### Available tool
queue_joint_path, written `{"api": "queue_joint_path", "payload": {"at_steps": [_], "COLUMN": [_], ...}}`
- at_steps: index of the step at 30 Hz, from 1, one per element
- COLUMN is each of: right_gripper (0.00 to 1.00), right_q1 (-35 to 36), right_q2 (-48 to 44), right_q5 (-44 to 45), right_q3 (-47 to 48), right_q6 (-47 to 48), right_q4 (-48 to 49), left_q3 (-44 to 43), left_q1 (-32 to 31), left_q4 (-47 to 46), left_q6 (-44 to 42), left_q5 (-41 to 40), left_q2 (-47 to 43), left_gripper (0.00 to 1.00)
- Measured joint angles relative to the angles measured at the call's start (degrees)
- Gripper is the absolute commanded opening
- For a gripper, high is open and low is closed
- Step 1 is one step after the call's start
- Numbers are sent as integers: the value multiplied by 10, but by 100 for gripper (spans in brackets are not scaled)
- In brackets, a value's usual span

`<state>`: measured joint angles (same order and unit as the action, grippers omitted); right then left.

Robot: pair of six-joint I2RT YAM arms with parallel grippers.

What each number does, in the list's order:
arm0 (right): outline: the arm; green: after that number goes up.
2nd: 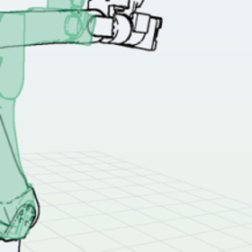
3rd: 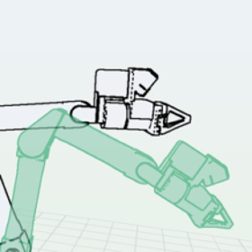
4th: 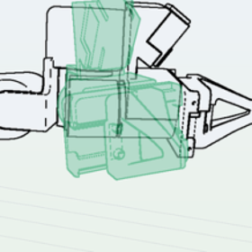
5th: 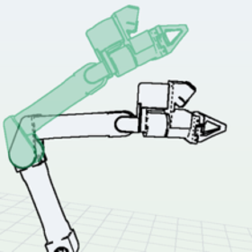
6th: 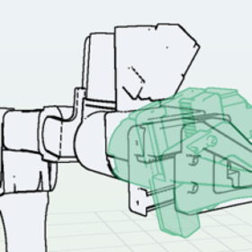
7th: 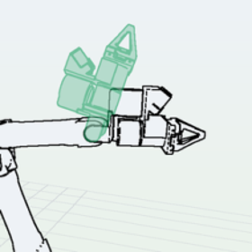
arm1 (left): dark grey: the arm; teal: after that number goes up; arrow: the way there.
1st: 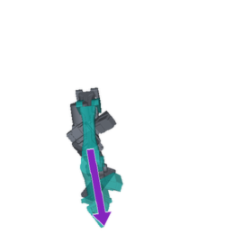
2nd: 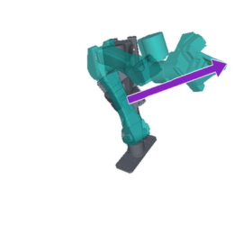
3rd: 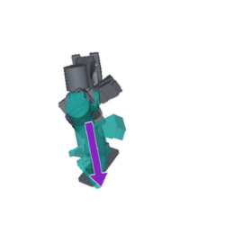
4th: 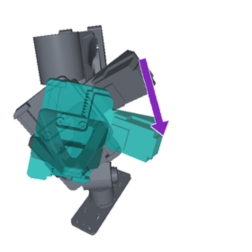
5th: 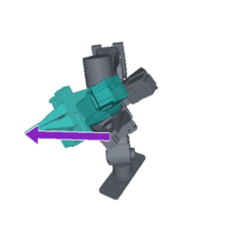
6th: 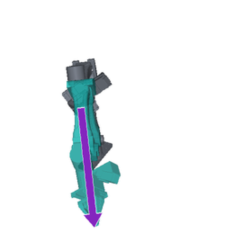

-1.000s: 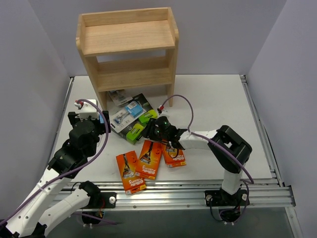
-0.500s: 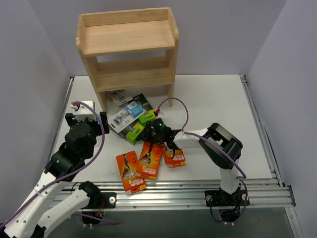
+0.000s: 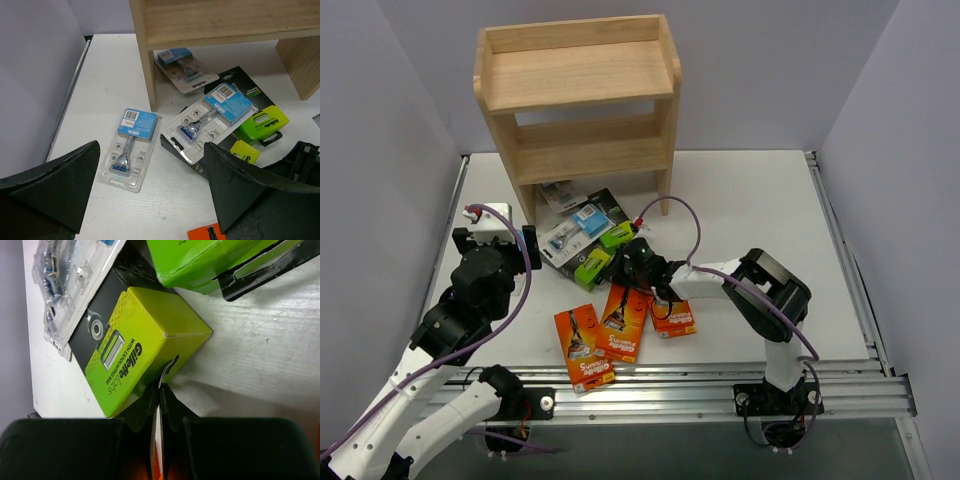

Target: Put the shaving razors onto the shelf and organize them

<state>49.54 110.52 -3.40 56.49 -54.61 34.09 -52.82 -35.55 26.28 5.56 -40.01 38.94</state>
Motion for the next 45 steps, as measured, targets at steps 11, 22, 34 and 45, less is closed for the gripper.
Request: {"api": "queue_joint_path", "payload": {"at_steps": [11, 22, 34, 45], "right_gripper": [0, 0, 0, 16], "right_q1": [12, 14, 15, 2], "right_q2": [-188, -242, -241, -241], "right_q5": [13, 32, 76, 95], "right_q3": [12, 19, 67, 93], "right_q6": [2, 6, 26, 56], "right_q4": [-96, -137, -236, -307], "left_q3": [0, 0, 0, 0], "left_q1": [0, 0, 0, 0], "left_q4": [0, 0, 2, 5], "left_q6": [0, 4, 33, 30], "left_q5": [-1, 0, 15, 15], "left_q2": [-1, 0, 24, 20], "left_gripper": [94, 94, 94, 94]}}
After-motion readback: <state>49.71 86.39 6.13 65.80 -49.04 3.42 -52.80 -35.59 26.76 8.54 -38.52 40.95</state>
